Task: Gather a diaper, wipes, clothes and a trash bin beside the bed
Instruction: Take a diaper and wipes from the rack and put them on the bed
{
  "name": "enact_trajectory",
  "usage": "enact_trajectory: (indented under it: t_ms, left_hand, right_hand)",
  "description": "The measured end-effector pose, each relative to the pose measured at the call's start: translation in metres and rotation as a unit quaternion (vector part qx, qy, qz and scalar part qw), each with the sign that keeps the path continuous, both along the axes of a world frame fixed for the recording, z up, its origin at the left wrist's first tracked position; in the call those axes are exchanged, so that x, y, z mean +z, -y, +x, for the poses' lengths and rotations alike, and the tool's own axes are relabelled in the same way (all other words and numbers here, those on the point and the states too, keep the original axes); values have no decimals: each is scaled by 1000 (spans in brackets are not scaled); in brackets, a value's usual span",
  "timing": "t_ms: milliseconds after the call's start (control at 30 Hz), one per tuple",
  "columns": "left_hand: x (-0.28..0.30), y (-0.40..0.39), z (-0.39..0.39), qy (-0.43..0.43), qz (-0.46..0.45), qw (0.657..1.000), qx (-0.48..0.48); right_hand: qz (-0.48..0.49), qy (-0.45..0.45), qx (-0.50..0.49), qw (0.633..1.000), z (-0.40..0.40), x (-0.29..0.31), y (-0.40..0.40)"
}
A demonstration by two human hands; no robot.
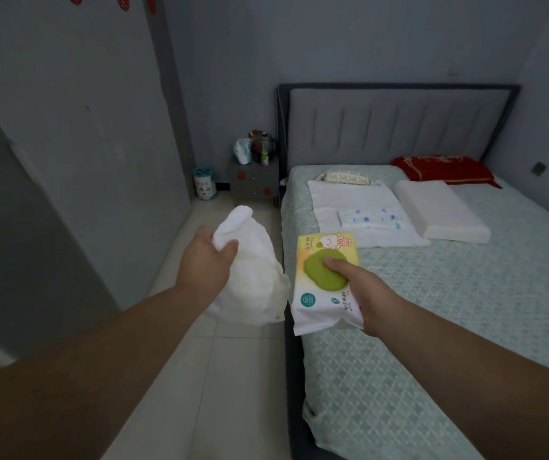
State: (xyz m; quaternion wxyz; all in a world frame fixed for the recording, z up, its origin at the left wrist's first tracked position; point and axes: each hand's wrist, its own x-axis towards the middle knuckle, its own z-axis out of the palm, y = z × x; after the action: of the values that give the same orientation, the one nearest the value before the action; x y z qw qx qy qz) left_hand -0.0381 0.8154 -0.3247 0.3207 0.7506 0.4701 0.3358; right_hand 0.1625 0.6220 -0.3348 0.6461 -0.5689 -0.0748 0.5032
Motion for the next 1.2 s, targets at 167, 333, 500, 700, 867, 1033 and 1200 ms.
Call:
enact_trajectory:
  t_ms: [167, 333, 500, 700, 867, 1033, 1200]
  left_hand:
    - [1, -97, 24, -5, 9, 1000, -16]
    - [9, -196, 38, -16, 8, 999, -47]
    - [12, -265, 58, -28, 10, 998, -53]
    - [-4, -332, 111, -45, 21, 996, -68]
    - [-12, -374, 180, -51, 22, 995, -79]
    - [-12, -415, 275, -46, 11, 995, -84]
    - [-15, -439, 370, -40, 10, 994, -102]
  right_hand:
    - [7, -3, -27, 1000, 8, -2, -88]
    - [18, -21, -57, 998, 14, -4, -179]
    - [32, -42, -73, 996, 29, -3, -244]
    - [44, -50, -87, 994, 77, -13, -307]
    - [38, -42, -94, 994, 141, -24, -352]
    - [29, -47, -97, 994, 229, -24, -394]
    - [27, -44, -114, 992, 314, -21, -415]
